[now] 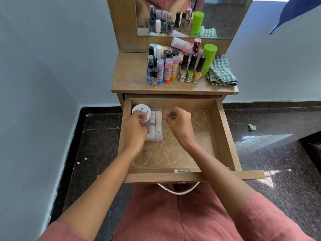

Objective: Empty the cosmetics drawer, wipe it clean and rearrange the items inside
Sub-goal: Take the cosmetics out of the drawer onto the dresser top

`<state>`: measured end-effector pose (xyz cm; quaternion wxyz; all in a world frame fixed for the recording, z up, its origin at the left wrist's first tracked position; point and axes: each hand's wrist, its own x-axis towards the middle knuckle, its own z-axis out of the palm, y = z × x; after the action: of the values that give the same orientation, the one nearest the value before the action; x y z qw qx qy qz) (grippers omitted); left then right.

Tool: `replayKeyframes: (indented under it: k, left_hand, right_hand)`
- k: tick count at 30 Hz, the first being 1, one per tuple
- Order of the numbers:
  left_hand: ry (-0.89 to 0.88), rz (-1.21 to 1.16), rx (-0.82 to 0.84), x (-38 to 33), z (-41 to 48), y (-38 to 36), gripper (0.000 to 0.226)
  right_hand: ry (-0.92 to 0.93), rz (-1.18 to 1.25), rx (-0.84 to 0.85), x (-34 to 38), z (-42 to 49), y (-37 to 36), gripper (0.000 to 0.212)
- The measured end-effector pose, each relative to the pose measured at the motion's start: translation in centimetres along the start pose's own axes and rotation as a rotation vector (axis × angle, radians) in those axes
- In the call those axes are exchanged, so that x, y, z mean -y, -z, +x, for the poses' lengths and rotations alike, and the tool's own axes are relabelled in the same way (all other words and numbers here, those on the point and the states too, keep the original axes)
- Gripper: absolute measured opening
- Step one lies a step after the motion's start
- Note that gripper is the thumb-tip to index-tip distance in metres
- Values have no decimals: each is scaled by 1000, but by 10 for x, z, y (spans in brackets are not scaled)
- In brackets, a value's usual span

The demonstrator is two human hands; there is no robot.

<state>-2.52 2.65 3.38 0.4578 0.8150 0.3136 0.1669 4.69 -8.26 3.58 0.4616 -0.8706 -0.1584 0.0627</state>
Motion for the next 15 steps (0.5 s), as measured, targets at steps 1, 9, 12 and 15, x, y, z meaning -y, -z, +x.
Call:
replayKeyframes:
  k: [1,9,12,15]
  left_hand:
    - [4,50,36,4,-1,-1,29]
    - [-68,475,236,21,0,-6,42]
    - [-89,503,227,21,0,-8,41]
    - [-81,490,214,22,-2,-7,39]
  right_hand:
    - [-9,-39,62,-5,-4,-3,8]
    - [180,-523,496,-10,-18,-13,29]
    - [331,-723,494,-8,-17,-12,34]
    - [437,-821,457,-7,-15,-12,38]
